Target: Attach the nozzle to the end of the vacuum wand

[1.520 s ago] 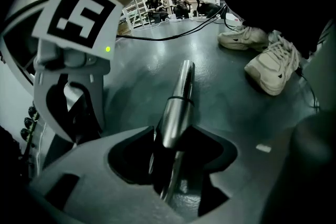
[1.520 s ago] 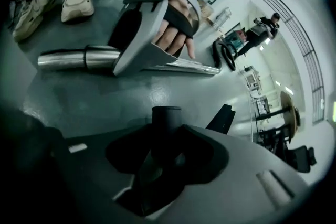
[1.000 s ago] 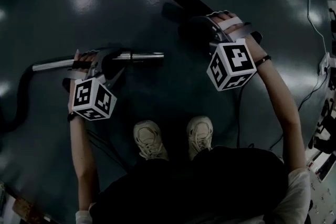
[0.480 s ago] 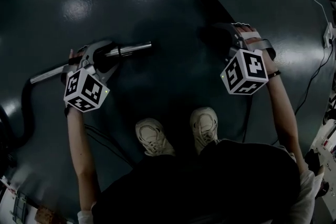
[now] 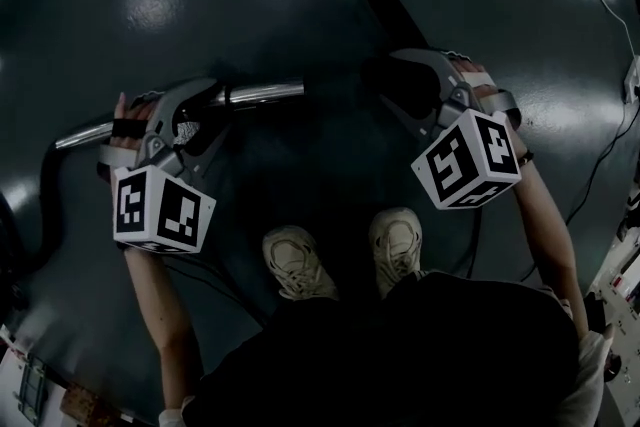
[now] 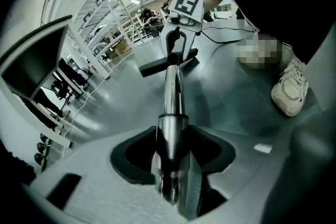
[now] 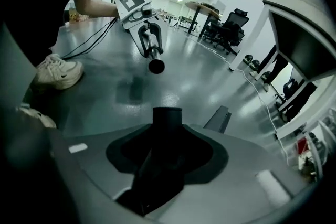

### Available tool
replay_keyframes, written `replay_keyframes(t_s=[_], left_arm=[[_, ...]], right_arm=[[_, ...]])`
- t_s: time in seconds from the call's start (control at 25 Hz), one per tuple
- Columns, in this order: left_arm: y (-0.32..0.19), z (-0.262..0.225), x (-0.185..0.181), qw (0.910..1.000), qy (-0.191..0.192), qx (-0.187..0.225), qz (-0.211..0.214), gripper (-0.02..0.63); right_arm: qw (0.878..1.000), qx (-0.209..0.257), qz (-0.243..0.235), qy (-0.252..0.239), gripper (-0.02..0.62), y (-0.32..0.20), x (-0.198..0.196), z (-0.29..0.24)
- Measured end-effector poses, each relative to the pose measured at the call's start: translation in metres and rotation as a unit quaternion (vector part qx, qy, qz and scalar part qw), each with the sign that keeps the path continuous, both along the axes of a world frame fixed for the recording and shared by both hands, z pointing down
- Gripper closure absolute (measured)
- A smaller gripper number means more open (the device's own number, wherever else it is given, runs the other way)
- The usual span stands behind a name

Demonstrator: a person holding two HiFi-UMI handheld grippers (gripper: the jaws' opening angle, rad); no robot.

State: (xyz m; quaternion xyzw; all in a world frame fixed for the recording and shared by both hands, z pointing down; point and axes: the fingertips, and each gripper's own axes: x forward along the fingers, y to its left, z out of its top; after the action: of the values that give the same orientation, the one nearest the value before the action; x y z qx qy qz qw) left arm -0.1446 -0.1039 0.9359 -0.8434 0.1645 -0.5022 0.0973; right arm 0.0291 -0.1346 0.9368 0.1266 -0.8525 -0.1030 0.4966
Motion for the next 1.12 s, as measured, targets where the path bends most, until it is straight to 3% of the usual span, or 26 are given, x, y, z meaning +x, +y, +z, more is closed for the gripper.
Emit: replay_keyframes(t_s=[0.12, 0.36, 0.56, 0.84, 1.12], left_arm=[[-0.004, -0.014, 0.003, 0.9997, 0.016, 0.016, -0.012, 0.411], [-0.006, -0.012, 0.003, 0.9992, 0.037, 0.003, -0.016, 0.411], [-0.006, -0.006, -0.001, 0.9992, 0.039, 0.0, -0.011, 0.411], [-0.005, -0.005, -0.001, 0.9993, 0.036, -0.002, -0.006, 0.411], [-0.005, -0.005, -0.002, 0.9997, 0.024, -0.001, 0.007, 0.411]], right_arm=[[1.0, -0.006, 0.002, -0.013, 0.416, 0.008, -0.013, -0.001], [0.999, -0.016, -0.034, -0.008, 0.417, 0.007, -0.046, 0.005], [0.996, 0.019, -0.087, 0.002, 0.419, 0.007, -0.07, -0.005], [0.994, 0.027, -0.107, 0.02, 0.423, 0.012, -0.08, -0.019], [0.994, -0.005, -0.11, 0.022, 0.428, 0.018, -0.087, -0.036]])
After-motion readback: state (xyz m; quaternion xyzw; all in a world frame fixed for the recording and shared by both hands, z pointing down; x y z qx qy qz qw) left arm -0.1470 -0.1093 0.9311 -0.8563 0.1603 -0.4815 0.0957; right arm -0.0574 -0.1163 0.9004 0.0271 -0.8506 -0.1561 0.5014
